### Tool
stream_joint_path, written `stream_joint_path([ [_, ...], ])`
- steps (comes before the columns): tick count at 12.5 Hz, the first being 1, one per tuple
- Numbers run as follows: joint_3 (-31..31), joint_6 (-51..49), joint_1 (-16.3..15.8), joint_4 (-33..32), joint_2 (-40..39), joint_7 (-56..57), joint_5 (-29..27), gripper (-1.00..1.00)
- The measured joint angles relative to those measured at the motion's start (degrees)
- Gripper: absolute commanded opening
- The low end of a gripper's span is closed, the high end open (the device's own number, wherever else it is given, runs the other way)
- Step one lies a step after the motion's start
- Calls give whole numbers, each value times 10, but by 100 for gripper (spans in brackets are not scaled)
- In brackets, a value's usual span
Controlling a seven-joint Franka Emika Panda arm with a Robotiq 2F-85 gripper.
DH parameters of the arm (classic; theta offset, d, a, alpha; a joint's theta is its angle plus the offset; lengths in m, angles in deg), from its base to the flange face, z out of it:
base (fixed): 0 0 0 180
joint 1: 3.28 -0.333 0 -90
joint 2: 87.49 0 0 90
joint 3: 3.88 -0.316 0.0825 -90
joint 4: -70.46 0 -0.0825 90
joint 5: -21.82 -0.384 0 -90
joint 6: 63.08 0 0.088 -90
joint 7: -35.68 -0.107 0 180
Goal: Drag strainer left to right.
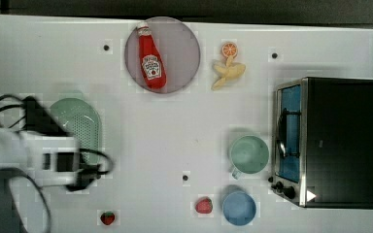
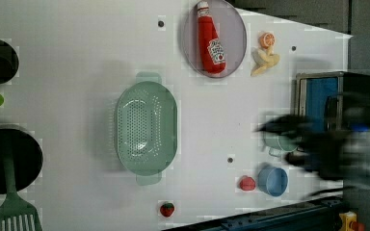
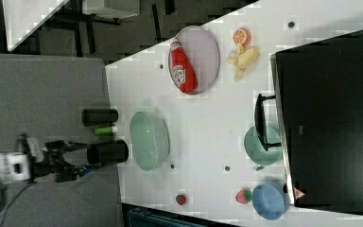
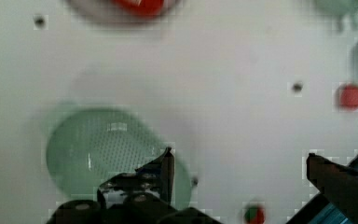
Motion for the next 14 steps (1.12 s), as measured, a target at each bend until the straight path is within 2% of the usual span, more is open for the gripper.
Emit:
stream_joint_path([
  [3, -69, 80, -20, -55, -85, -141, -12, 100],
  [5, -85, 155, -29, -85, -123, -234, -3, 100],
  [10, -81, 325, -22, -118, -199, -393, -7, 100],
  [14, -52, 438, -16, -130, -274, -427, 31, 100],
])
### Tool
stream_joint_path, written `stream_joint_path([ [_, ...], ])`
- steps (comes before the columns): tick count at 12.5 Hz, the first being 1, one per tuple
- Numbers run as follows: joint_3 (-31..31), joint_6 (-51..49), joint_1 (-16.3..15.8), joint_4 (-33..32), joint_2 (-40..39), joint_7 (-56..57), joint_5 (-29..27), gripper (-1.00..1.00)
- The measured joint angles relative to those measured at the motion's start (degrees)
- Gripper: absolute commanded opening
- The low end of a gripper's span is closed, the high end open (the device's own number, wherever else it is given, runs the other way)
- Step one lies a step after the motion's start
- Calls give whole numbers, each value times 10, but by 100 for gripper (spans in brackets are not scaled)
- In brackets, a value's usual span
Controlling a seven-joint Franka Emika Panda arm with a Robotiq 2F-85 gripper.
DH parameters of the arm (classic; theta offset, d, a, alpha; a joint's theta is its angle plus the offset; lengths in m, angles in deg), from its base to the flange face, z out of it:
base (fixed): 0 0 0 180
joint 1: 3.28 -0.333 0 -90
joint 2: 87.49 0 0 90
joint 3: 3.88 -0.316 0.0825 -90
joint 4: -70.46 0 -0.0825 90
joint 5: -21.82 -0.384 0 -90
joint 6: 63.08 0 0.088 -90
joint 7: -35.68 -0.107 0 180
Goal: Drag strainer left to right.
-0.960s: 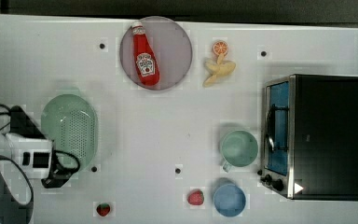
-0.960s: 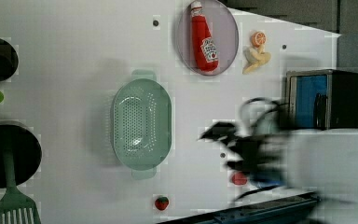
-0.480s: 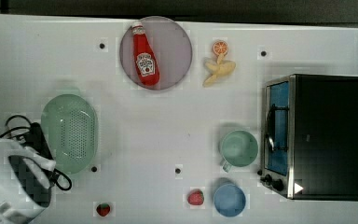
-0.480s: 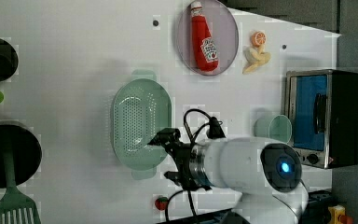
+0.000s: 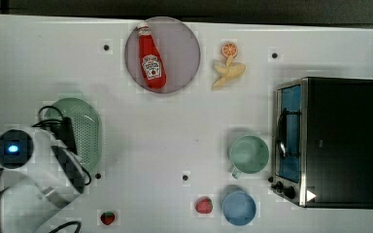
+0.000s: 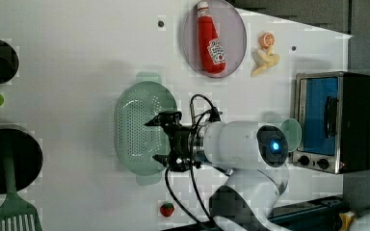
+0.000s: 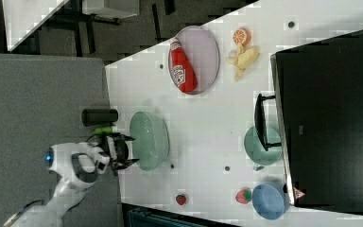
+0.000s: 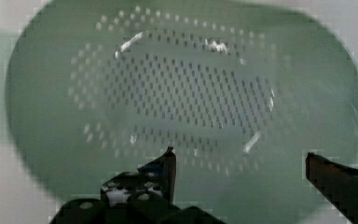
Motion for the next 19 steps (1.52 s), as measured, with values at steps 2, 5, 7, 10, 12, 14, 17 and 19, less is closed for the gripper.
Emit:
stream_joint_path([
  [2, 20, 39, 1, -15, -36, -9, 5, 100],
  [5, 59, 73, -6, -30, -97, -13, -2, 100],
  [7, 78, 72, -6, -29, -118, -15, 1, 100],
  [10, 87, 81, -11, -29, -106, -18, -3, 100],
  [12, 108, 79, -20, -31, -84, -21, 7, 100],
  [14, 108, 91, -14, -34, -75, -21, 4, 100],
  [17, 127, 88, -19, -55, -70, -21, 21, 100],
  [19, 138, 86, -8, -72, -60, -21, 12, 100],
])
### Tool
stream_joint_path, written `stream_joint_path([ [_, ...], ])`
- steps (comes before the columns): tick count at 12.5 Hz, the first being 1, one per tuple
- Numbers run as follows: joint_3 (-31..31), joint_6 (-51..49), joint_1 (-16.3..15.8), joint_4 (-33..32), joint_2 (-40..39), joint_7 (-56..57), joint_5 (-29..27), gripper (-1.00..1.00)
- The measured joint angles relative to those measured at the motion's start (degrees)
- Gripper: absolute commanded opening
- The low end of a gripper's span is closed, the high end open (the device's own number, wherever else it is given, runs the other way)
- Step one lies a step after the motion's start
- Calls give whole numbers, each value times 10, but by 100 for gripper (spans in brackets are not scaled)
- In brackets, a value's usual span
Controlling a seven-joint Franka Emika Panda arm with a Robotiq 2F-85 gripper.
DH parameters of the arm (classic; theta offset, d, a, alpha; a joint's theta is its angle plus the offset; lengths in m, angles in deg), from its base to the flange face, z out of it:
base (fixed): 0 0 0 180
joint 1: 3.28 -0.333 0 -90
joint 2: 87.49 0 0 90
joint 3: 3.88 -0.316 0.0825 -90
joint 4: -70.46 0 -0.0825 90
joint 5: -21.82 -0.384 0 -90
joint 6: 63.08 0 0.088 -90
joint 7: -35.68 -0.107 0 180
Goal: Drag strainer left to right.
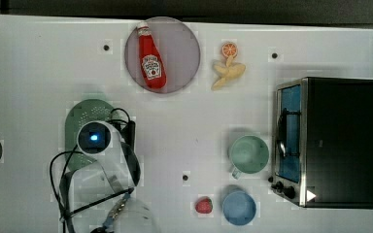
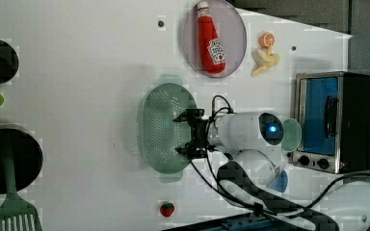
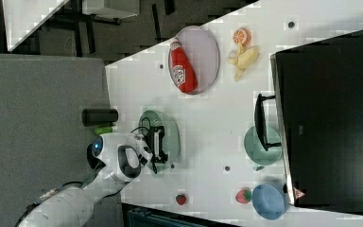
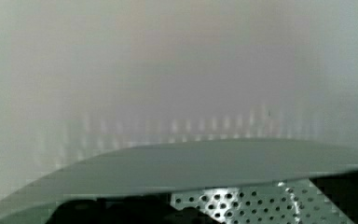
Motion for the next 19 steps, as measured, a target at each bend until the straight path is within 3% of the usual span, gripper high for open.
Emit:
stream_joint_path([
  [9, 60, 4, 74, -37, 37, 98, 3, 100],
  [19, 178, 10, 107, -49, 42, 228, 2, 100],
])
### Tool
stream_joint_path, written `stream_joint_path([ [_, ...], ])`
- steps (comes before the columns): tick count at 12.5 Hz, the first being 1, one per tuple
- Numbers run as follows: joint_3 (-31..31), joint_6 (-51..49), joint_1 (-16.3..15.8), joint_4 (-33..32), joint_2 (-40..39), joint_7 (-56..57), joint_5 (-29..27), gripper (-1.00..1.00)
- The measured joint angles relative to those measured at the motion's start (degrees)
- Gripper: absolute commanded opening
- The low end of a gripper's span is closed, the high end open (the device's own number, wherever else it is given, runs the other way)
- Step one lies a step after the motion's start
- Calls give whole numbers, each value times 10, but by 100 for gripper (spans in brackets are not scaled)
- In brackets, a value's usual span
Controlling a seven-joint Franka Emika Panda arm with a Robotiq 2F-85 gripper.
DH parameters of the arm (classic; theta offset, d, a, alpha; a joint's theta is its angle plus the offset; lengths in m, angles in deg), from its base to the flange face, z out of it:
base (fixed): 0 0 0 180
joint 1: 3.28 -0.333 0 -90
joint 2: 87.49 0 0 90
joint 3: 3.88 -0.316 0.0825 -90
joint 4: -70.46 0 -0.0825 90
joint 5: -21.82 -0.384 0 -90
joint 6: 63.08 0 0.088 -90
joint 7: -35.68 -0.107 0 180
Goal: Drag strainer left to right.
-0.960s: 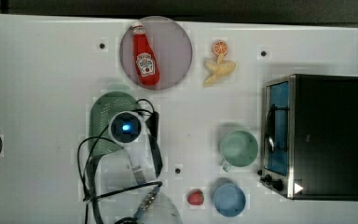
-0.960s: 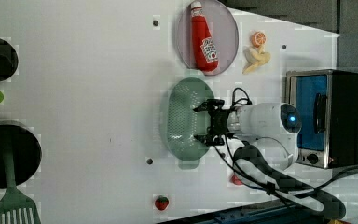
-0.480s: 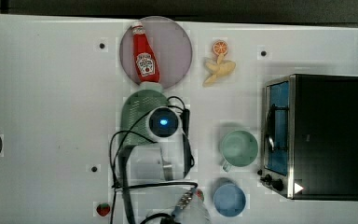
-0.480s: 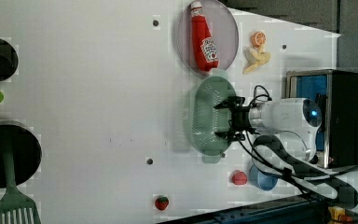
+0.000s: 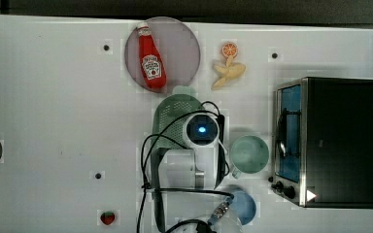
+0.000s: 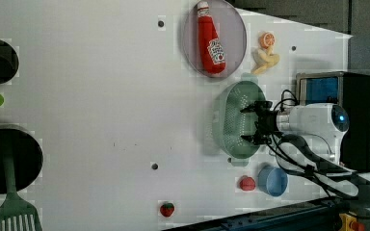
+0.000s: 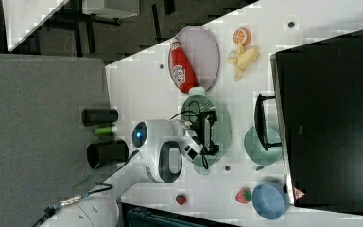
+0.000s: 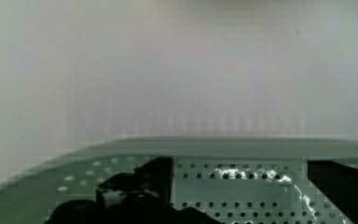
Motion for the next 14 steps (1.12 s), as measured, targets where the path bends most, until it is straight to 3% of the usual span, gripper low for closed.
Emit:
stream_joint_path([
  [8, 62, -13, -4, 2, 13, 95, -5, 100],
  [14, 31, -91, 9, 2, 89, 241, 10, 100],
])
